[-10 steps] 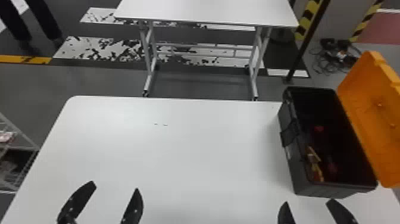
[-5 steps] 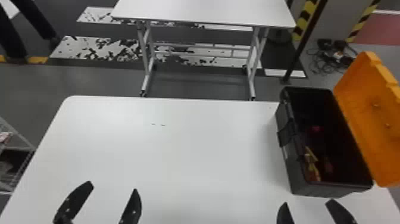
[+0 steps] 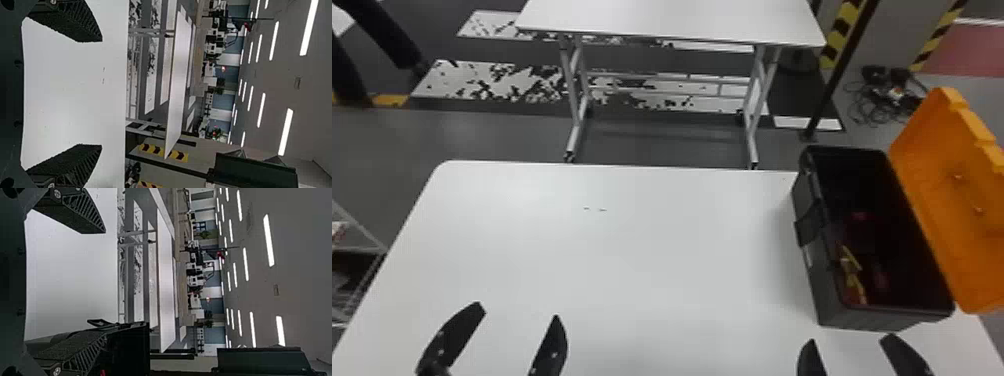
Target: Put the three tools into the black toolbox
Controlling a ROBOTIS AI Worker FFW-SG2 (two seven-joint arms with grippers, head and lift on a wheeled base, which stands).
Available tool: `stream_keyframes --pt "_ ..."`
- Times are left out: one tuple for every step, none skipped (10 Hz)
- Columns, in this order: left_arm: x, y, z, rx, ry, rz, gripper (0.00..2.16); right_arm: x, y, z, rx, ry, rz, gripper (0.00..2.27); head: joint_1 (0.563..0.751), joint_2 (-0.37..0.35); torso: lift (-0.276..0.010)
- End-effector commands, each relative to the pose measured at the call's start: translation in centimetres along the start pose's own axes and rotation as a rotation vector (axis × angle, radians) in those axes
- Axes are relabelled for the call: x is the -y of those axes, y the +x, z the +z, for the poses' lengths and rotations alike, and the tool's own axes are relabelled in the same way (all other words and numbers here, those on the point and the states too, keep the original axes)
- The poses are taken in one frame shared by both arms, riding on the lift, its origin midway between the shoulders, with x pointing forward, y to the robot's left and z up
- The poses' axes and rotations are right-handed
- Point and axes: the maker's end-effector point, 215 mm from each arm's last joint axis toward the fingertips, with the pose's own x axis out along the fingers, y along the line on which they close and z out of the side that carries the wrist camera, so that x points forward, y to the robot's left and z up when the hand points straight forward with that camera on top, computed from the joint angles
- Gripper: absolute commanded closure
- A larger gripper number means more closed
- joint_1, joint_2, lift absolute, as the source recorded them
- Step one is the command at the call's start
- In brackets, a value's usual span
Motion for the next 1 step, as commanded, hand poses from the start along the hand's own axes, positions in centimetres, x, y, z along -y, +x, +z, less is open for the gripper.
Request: stream_keyframes --pt "0.04 0.03 0.14 0.003 0.000 -0.001 0.04 0.00 -0.05 0.33 0.013 -0.001 0.000 0.08 0.695 -0.050 -0.051"
